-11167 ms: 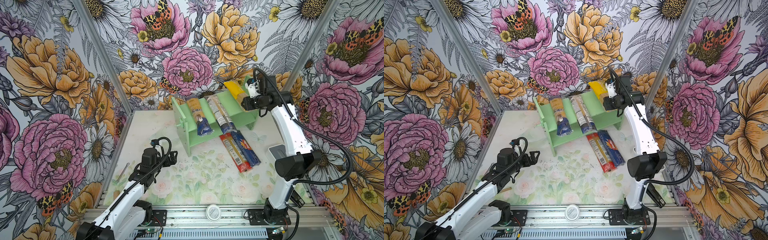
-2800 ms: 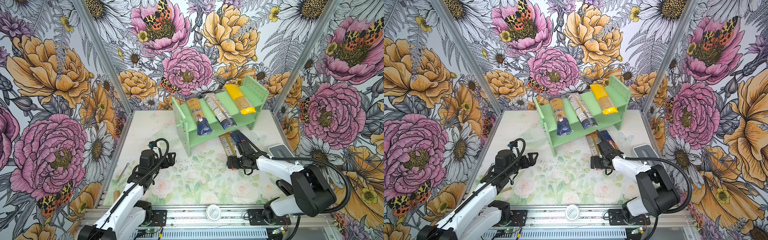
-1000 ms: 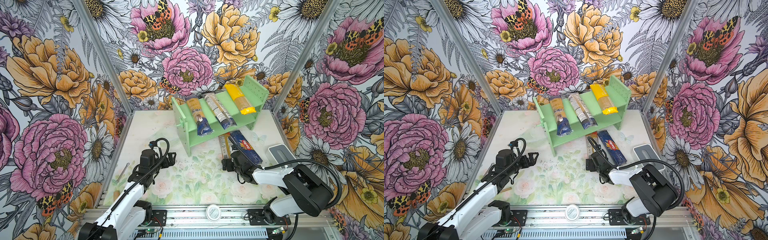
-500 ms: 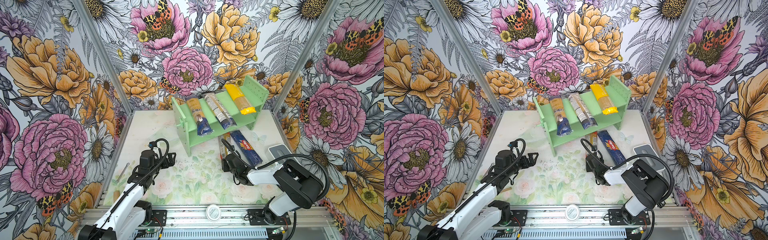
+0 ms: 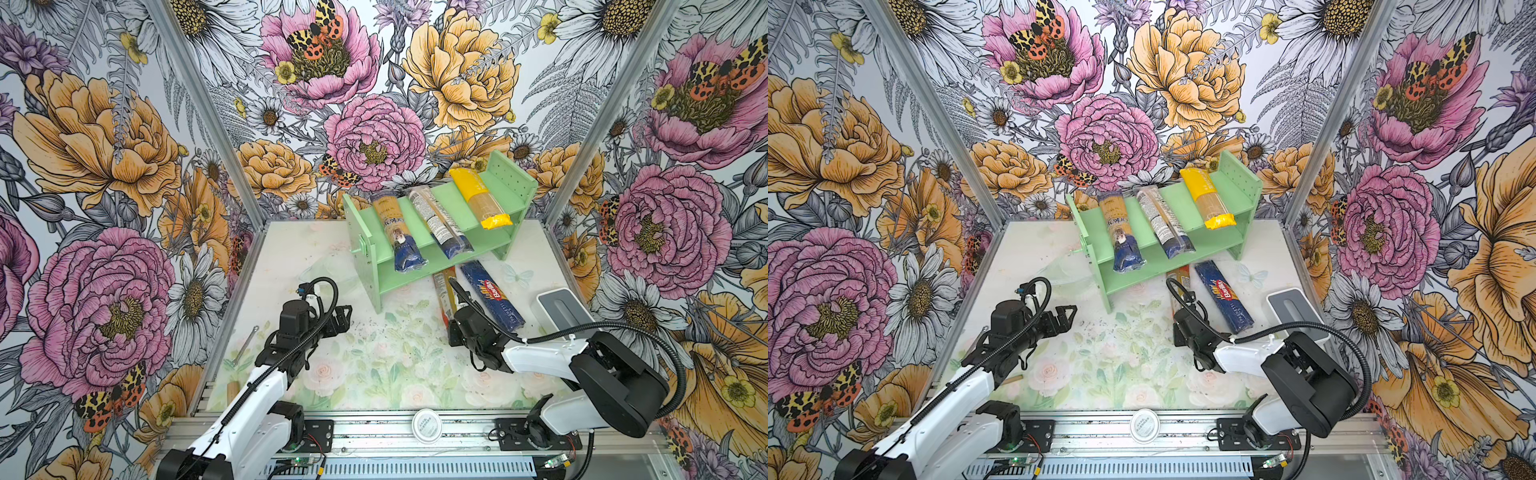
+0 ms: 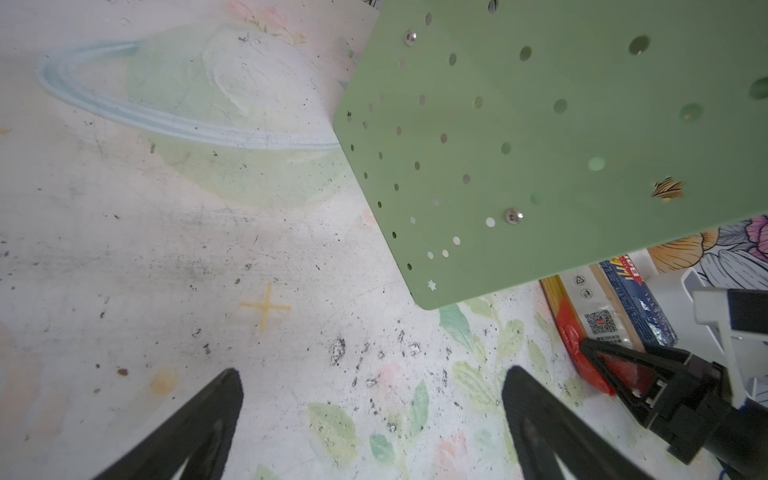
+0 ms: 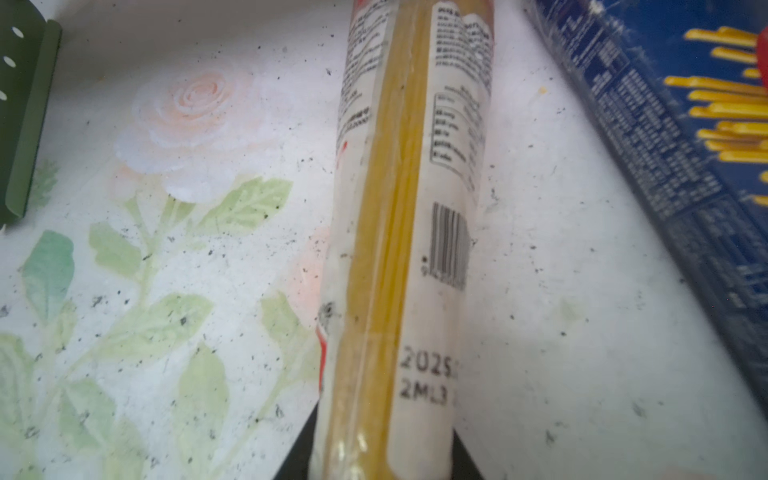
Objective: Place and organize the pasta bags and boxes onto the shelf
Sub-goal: 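Lift the red-and-white bag's near end with the right gripper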
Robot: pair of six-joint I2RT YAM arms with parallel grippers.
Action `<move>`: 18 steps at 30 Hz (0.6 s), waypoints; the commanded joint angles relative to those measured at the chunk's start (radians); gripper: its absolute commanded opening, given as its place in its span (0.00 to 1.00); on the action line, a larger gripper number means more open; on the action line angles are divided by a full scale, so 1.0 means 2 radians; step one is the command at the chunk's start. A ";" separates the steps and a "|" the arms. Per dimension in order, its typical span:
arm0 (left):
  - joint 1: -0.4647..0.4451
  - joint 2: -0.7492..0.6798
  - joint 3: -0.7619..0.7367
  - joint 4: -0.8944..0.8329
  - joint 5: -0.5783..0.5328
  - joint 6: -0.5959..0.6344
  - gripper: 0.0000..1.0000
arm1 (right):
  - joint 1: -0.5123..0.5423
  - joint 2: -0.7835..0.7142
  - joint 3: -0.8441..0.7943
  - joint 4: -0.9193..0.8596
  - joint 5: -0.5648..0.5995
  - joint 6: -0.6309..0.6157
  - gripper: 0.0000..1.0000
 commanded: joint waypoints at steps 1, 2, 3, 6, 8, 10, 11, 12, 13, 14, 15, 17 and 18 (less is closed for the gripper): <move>0.005 0.004 -0.003 0.019 0.012 -0.007 0.99 | -0.002 -0.033 0.016 -0.070 -0.028 -0.016 0.00; 0.005 0.004 -0.003 0.020 0.012 -0.007 0.99 | -0.004 -0.043 0.016 -0.076 -0.033 -0.018 0.00; 0.005 0.004 -0.004 0.021 0.011 -0.007 0.99 | -0.006 -0.052 0.016 -0.082 -0.036 -0.019 0.00; 0.005 0.005 -0.004 0.022 0.012 -0.007 0.99 | -0.015 -0.082 0.016 -0.098 -0.048 -0.020 0.00; 0.005 0.006 -0.004 0.024 0.012 -0.007 0.99 | -0.022 -0.103 0.017 -0.110 -0.058 -0.020 0.00; 0.005 0.008 -0.004 0.025 0.012 -0.007 0.99 | -0.029 -0.121 0.020 -0.121 -0.072 -0.020 0.00; 0.005 0.009 -0.003 0.026 0.012 -0.007 0.99 | -0.033 -0.130 0.023 -0.129 -0.078 -0.021 0.00; 0.005 0.009 -0.003 0.027 0.013 -0.007 0.99 | -0.035 -0.136 0.026 -0.136 -0.082 -0.022 0.00; 0.005 0.010 -0.002 0.027 0.013 -0.007 0.99 | -0.037 -0.142 0.030 -0.145 -0.086 -0.024 0.00; 0.005 0.011 -0.003 0.027 0.013 -0.007 0.99 | -0.038 -0.147 0.035 -0.153 -0.090 -0.025 0.00; 0.005 0.012 -0.003 0.027 0.013 -0.007 0.99 | -0.040 -0.151 0.039 -0.161 -0.093 -0.026 0.00; 0.005 0.013 -0.003 0.029 0.013 -0.007 0.99 | -0.043 -0.159 0.047 -0.174 -0.102 -0.026 0.00; 0.005 0.014 -0.003 0.030 0.013 -0.007 0.99 | -0.043 -0.163 0.050 -0.178 -0.106 -0.027 0.00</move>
